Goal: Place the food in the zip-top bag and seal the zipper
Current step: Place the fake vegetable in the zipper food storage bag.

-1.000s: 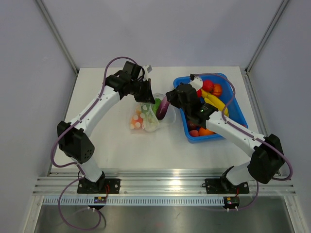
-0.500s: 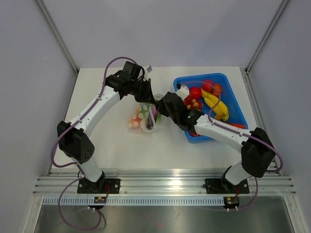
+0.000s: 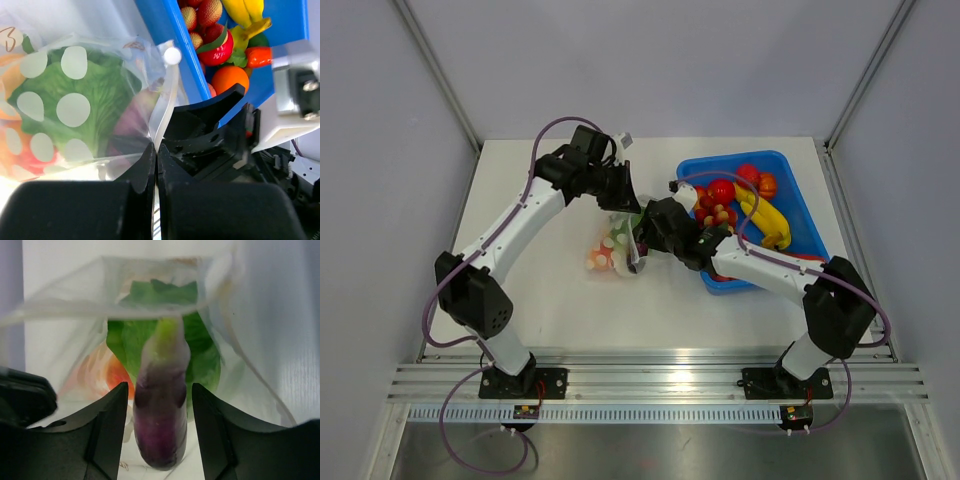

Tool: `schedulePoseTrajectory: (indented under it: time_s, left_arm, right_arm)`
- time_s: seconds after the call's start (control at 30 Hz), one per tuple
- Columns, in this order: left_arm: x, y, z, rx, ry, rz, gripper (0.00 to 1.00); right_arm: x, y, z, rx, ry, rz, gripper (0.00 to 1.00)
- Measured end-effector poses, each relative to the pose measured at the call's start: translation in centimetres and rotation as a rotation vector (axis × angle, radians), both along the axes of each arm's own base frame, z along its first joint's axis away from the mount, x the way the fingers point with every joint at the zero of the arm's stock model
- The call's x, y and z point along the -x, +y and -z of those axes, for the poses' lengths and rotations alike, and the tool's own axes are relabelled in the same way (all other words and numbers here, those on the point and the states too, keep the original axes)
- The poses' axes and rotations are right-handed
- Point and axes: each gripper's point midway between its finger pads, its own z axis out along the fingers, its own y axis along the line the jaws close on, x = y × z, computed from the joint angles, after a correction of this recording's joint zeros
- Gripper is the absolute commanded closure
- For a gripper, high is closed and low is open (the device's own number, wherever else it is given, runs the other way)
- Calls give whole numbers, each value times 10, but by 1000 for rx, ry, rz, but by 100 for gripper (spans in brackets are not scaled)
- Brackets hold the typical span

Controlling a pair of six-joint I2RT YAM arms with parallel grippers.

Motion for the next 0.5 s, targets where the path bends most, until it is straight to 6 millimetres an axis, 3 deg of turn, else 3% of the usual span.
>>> schedulePoseTrajectory:
  time_s: [0.13,0.23,0.5]
  left_arm:
    - [0,1,-7,10,-17,-2,100]
    - [-3,2,-15,21,-36,-6,100]
    - [-8,5,-34,46,-76,-18,100]
  right_arm:
    - [11,-11,1,69,13,-33,39]
    - [19,-22,-17,85,-10,-49,38]
    - [38,-64,-112,29,-196,-21,34]
